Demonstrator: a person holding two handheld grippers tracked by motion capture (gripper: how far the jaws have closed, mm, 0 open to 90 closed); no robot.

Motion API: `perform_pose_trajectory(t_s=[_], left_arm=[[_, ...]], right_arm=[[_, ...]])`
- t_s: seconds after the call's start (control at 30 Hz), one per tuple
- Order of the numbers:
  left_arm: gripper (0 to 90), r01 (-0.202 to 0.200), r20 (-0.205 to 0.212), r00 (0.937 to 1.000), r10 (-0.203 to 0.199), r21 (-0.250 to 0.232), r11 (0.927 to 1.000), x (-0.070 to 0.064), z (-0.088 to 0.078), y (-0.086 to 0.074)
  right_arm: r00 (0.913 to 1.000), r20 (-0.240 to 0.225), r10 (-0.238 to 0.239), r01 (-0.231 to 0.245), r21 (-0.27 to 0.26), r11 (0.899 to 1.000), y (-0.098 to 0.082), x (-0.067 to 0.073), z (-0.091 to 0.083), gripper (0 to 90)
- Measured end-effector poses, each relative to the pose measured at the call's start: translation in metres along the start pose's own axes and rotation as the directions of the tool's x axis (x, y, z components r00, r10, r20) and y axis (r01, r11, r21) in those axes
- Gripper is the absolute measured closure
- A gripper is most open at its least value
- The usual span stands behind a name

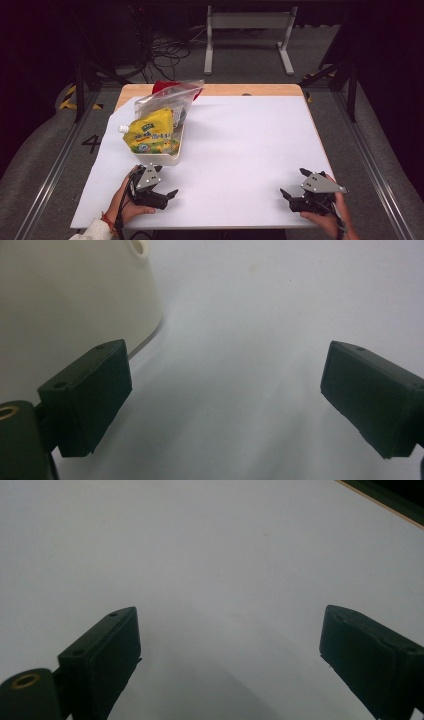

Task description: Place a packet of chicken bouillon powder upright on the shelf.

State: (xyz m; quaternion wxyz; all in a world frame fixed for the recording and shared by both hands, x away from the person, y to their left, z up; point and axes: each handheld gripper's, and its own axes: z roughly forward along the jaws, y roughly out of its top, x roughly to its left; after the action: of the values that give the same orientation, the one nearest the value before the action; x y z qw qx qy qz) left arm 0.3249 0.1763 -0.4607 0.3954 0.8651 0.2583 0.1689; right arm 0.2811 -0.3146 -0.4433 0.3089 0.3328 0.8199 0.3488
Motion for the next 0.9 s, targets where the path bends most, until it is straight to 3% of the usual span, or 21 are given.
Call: perform_pose_trajectory(t_s=[0.1,0.3,0.9], left_arm=[[6.8,0.017,0.005,0.9998,-0.017,-0.004,0.9998,0.0014,0.0006,0.0002],[6.9,0.0,0.002,1.0,0.0,0.007,1.0,-0.0004,0.0028,0.0016],[7.1,0.002,0.009,1.0,-0.002,0.009,1.0,0.0003,0.0054,0.0039]], right_arm=[[1.0,0.0,0.002,-0.002,-0.001,1.0,-0.0004,-0.001,0.0007,9.4],[1.0,0.002,0.003,-0.003,-0.005,1.0,-0.0012,-0.0023,-0.0004,9.3],[0.9999,0.017,0.001,-0.001,-0.001,1.0,-0.0023,-0.0012,-0.0016,9.3]])
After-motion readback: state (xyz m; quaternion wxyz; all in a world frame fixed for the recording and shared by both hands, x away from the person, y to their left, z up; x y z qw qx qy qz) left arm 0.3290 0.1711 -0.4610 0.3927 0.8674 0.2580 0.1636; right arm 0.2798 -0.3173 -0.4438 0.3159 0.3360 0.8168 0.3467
